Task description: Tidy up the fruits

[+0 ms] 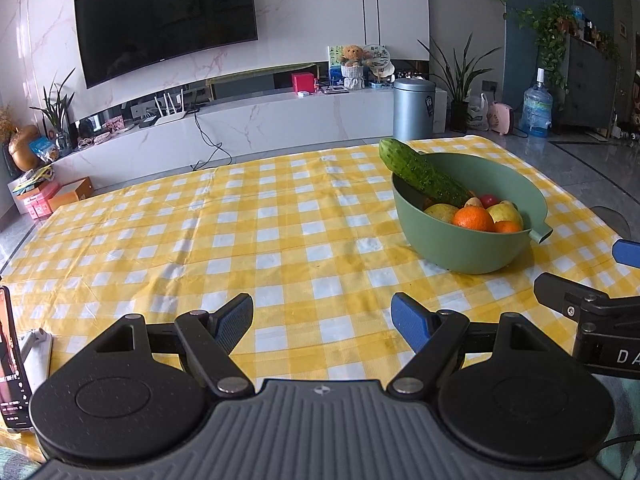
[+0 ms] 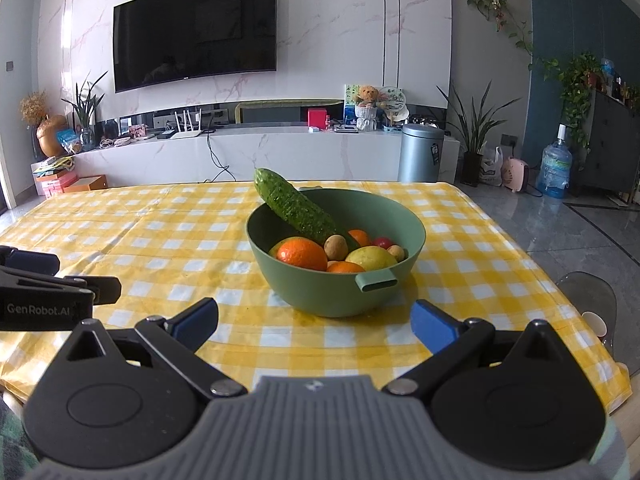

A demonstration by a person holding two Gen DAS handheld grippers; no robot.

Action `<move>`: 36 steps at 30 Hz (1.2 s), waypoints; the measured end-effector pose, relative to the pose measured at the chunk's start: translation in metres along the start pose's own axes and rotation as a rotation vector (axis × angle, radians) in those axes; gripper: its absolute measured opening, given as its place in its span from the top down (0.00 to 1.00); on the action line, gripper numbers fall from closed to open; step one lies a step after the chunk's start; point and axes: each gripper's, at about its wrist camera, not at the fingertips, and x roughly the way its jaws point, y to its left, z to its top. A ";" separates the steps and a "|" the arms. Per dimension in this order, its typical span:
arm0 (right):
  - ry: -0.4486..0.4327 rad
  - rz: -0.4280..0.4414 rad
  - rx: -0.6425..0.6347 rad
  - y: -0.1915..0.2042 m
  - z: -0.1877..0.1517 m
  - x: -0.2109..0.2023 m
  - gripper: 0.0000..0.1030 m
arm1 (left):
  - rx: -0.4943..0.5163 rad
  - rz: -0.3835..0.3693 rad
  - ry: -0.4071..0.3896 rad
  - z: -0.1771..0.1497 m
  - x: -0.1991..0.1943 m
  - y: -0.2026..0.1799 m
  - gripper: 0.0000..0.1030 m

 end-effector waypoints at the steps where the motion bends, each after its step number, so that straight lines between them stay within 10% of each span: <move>1: 0.000 0.000 0.000 0.000 0.000 0.000 0.04 | 0.000 0.000 0.001 0.000 0.000 0.000 0.11; 36: 0.000 -0.001 -0.002 0.000 0.000 0.000 0.04 | -0.004 0.004 0.016 -0.002 0.002 0.003 0.11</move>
